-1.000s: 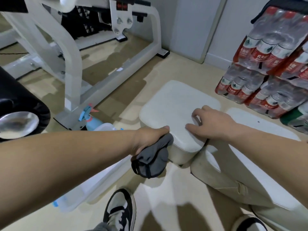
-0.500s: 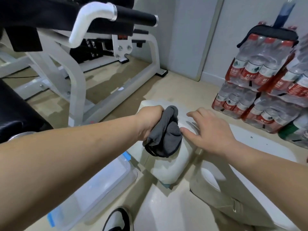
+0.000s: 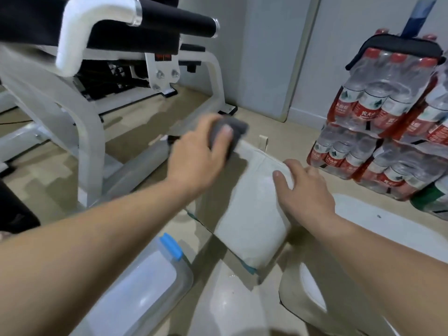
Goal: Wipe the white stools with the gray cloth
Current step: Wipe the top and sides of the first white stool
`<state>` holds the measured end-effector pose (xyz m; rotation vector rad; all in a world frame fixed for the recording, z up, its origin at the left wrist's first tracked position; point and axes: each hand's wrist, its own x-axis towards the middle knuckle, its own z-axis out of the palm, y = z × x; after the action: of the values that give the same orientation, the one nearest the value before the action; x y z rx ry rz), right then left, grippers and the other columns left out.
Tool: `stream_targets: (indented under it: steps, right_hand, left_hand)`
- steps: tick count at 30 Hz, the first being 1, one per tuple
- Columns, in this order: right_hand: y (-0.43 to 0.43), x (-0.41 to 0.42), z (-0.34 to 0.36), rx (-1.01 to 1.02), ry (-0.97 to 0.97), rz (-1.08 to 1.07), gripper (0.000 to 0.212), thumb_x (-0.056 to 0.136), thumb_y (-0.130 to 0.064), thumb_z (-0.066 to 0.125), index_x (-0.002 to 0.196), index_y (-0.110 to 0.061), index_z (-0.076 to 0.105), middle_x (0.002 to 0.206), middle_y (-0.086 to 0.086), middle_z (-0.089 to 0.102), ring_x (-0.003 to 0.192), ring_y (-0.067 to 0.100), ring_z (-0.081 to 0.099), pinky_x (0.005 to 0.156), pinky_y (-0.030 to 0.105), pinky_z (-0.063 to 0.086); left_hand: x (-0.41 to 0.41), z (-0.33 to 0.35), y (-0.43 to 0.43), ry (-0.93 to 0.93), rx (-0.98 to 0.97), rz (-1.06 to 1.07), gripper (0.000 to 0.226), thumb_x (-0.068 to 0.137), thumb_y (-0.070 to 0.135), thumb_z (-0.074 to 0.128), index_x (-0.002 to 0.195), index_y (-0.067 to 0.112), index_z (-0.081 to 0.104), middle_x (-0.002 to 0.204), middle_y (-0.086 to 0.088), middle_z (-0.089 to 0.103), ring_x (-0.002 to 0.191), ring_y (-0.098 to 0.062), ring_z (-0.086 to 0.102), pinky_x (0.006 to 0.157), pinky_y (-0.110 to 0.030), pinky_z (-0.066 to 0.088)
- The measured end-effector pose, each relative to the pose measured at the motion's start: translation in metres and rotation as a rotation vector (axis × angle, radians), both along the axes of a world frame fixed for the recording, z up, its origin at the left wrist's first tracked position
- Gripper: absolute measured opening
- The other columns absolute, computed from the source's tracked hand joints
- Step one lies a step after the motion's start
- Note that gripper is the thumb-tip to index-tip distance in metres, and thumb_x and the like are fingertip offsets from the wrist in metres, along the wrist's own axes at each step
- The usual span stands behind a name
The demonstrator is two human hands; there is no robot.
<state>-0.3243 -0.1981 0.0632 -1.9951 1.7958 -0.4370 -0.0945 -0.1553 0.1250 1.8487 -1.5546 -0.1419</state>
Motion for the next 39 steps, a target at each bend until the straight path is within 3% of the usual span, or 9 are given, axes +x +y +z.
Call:
stream_targets:
  steps: [3, 5, 9, 15, 22, 28, 30, 36, 39]
  right_hand:
    - [-0.005, -0.002, -0.010, -0.001, -0.054, -0.050, 0.043, 0.110, -0.052, 0.041, 0.152, -0.041, 0.042, 0.141, 0.009, 0.045, 0.139, 0.032, 0.037, 0.088, 0.042, 0.037]
    - [-0.008, -0.006, -0.015, -0.016, -0.080, -0.050, 0.044, 0.111, -0.048, 0.042, 0.153, -0.039, 0.043, 0.141, 0.008, 0.043, 0.140, 0.031, 0.034, 0.088, 0.041, 0.037]
    - [-0.011, -0.006, -0.017, -0.005, -0.173, -0.079, 0.043, 0.111, -0.043, 0.046, 0.153, -0.037, 0.046, 0.143, 0.004, 0.041, 0.141, 0.026, 0.031, 0.092, 0.036, 0.032]
    - [-0.016, -0.010, -0.017, 0.026, -0.213, -0.097, 0.043, 0.110, -0.046, 0.047, 0.153, -0.040, 0.046, 0.136, 0.003, 0.043, 0.137, 0.026, 0.034, 0.092, 0.035, 0.031]
    - [-0.018, -0.017, -0.020, 0.024, -0.284, -0.041, 0.042, 0.110, -0.041, 0.051, 0.152, -0.040, 0.050, 0.122, -0.002, 0.040, 0.134, 0.026, 0.037, 0.097, 0.031, 0.029]
    - [-0.015, -0.010, -0.019, 0.028, -0.289, -0.044, 0.043, 0.110, -0.041, 0.051, 0.153, -0.040, 0.049, 0.123, -0.001, 0.040, 0.135, 0.027, 0.035, 0.097, 0.031, 0.028]
    - [-0.016, -0.011, -0.020, 0.021, -0.276, -0.039, 0.044, 0.109, -0.042, 0.052, 0.153, -0.039, 0.049, 0.122, 0.000, 0.039, 0.134, 0.029, 0.036, 0.097, 0.032, 0.029]
    - [-0.023, -0.014, -0.020, 0.051, -0.304, 0.026, 0.043, 0.108, -0.042, 0.055, 0.151, -0.040, 0.052, 0.121, -0.001, 0.041, 0.137, 0.026, 0.038, 0.104, 0.025, 0.024]
    - [-0.021, -0.006, -0.020, 0.031, -0.308, 0.042, 0.040, 0.108, -0.039, 0.054, 0.149, -0.039, 0.055, 0.119, 0.000, 0.042, 0.134, 0.025, 0.037, 0.103, 0.025, 0.023]
  left_hand:
    - [-0.032, -0.069, 0.004, -0.323, 0.441, -0.338, 0.066, 0.098, 0.072, 0.020, 0.161, 0.056, 0.011, 0.174, -0.008, 0.019, 0.160, -0.032, 0.017, 0.126, -0.052, 0.020]
    - [-0.035, -0.090, -0.002, -0.401, 0.464, -0.332, 0.066, 0.103, 0.070, 0.026, 0.159, 0.059, -0.007, 0.177, -0.004, -0.004, 0.160, -0.030, -0.003, 0.127, -0.054, 0.007]
    - [-0.013, -0.086, -0.019, -0.449, 0.297, -0.171, 0.057, 0.105, 0.064, 0.029, 0.159, 0.058, 0.013, 0.167, 0.004, 0.024, 0.145, -0.030, 0.028, 0.113, -0.051, 0.030]
    - [-0.058, -0.084, -0.016, -0.303, 0.332, 0.076, 0.048, 0.107, 0.053, 0.036, 0.153, 0.042, 0.028, 0.138, -0.003, 0.041, 0.118, -0.033, 0.040, 0.095, -0.051, 0.044]
    - [-0.032, -0.097, 0.006, -0.400, 0.122, -0.430, 0.052, 0.098, 0.061, 0.046, 0.145, 0.039, 0.043, 0.114, -0.004, 0.048, 0.097, -0.029, 0.047, 0.075, -0.045, 0.054]
    - [-0.002, -0.088, -0.010, -0.068, 0.366, 0.226, 0.046, 0.109, 0.046, 0.042, 0.153, 0.035, 0.036, 0.135, -0.011, 0.042, 0.116, -0.036, 0.044, 0.090, -0.044, 0.045]
    - [-0.033, -0.092, 0.007, -0.178, 0.284, 0.071, 0.044, 0.107, 0.047, 0.043, 0.149, 0.035, 0.036, 0.131, -0.011, 0.044, 0.110, -0.036, 0.046, 0.091, -0.046, 0.047]
    - [-0.054, -0.107, 0.051, -0.595, 0.037, -0.724, 0.044, 0.102, 0.049, 0.047, 0.141, 0.031, 0.049, 0.111, -0.008, 0.052, 0.089, -0.028, 0.047, 0.059, -0.034, 0.045]
    - [-0.028, -0.092, 0.038, -0.456, 0.055, -0.657, 0.044, 0.104, 0.052, 0.042, 0.142, 0.032, 0.048, 0.111, -0.008, 0.052, 0.093, -0.031, 0.053, 0.065, -0.040, 0.051]
